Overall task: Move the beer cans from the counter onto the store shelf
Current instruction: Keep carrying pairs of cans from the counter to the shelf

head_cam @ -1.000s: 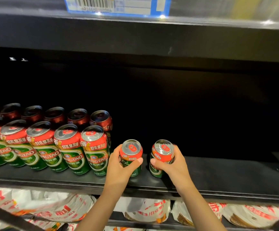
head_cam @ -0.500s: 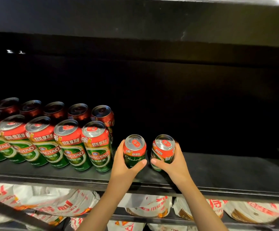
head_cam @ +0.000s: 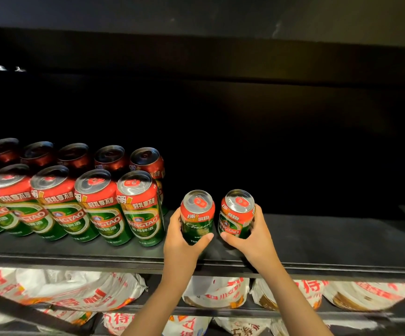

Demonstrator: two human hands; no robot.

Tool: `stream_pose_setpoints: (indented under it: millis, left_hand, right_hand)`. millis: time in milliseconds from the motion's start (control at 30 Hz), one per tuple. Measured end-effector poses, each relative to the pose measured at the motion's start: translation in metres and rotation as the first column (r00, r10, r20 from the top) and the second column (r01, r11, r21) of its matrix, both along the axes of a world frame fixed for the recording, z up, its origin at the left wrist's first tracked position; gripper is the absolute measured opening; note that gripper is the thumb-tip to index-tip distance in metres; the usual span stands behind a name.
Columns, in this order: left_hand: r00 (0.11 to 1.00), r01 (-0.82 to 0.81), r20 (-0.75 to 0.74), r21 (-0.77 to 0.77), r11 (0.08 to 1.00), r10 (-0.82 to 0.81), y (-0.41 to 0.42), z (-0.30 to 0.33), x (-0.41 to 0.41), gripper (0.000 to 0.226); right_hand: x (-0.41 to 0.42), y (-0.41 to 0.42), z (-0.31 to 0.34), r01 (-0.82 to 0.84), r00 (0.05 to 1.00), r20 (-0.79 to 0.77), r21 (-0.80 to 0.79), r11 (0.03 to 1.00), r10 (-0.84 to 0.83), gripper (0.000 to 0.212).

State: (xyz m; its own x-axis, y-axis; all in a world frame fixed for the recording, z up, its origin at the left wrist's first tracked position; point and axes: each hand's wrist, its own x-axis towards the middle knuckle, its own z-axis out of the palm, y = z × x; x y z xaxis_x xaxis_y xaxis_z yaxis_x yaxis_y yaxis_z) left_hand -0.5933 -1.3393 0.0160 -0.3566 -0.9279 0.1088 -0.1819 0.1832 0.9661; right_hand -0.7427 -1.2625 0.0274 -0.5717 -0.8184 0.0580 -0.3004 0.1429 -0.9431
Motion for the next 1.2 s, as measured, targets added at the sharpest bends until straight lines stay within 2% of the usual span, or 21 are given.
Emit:
stream_pose_setpoints:
  millis: [167, 267, 367, 467, 633, 867, 1100, 1200]
  left_hand:
    - [0.998, -0.010, 0.059, -0.108, 0.994, 0.017, 0.003, -0.001, -0.003, 0.078]
    - [0.996, 0.048, 0.084, -0.086, 0.995, -0.041, 0.004, 0.002, 0.001, 0.078]
    - [0.996, 0.083, 0.047, -0.052, 0.995, -0.080, 0.003, 0.001, 0.006, 0.076]
    - [0.999, 0.044, 0.014, -0.066, 0.997, -0.043, 0.003, 0.000, 0.006, 0.069]
    - [0.998, 0.009, 0.065, -0.136, 0.991, 0.000, 0.001, 0.001, -0.003, 0.078]
    - [0.994, 0.106, -0.001, -0.034, 0.994, -0.106, 0.003, 0.001, 0.005, 0.064]
    - [0.999, -0.045, -0.011, -0.090, 0.995, 0.044, 0.005, -0.001, -0.001, 0.079]
    - [0.994, -0.094, 0.035, -0.150, 0.984, 0.100, 0.006, 0.000, -0.004, 0.083]
  right_hand:
    - [0.001, 0.000, 0.003, -0.045, 0.999, -0.008, 0.014, 0.999, 0.045, 0.086]
    - [0.001, 0.001, 0.004, -0.072, 0.997, -0.003, 0.028, 0.997, 0.072, 0.084]
    - [0.003, 0.000, 0.003, -0.073, 0.997, 0.017, 0.031, 0.997, 0.073, 0.083]
    - [0.002, -0.001, 0.000, -0.021, 0.999, 0.030, 0.008, 1.000, 0.021, 0.081]
    - [0.000, 0.000, -0.001, -0.001, 1.000, 0.023, -0.016, 1.000, 0.002, 0.075]
    - [0.001, 0.000, 0.001, -0.032, 0.999, 0.004, 0.000, 0.999, 0.032, 0.068]
    - [0.001, 0.000, 0.000, -0.031, 1.000, 0.005, 0.017, 0.999, 0.031, 0.069]
    - [0.001, 0.000, -0.001, -0.031, 1.000, -0.004, 0.025, 0.999, 0.031, 0.068]
